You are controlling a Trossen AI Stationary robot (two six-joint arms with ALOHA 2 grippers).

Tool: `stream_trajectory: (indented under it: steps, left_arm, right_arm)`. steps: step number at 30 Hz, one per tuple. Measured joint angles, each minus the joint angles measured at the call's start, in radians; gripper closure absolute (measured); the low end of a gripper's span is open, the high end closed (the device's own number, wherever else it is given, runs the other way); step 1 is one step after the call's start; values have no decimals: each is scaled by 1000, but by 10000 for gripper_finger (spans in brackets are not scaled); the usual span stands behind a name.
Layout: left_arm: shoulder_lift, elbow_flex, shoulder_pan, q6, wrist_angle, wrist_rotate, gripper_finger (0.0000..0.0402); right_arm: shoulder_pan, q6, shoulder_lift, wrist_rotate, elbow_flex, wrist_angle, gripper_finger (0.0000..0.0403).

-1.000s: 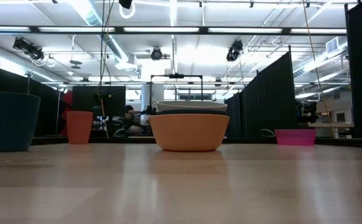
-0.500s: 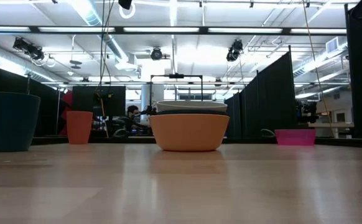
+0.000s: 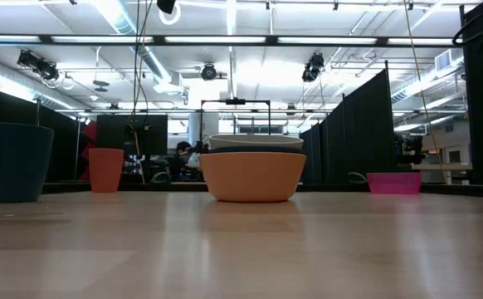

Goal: Nest bowls inside each other
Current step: Stack the orange bowl into the white bowl

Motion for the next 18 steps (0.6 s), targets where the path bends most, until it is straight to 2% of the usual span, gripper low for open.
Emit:
stream_trajectory:
  steps: [5, 12, 18]
  left_arm:
    - [0, 0, 0, -1, -4, -3, 243]
    - [0, 0, 1, -1, -18, -4, 243]
    - [0, 0, 1, 0, -19, -4, 243]
  right_arm:
    - [56, 1, 60, 0, -34, 73, 366]
    - [167, 84, 123, 19, -93, 217, 367]
    - [250, 188, 150, 78, -140, 348, 325]
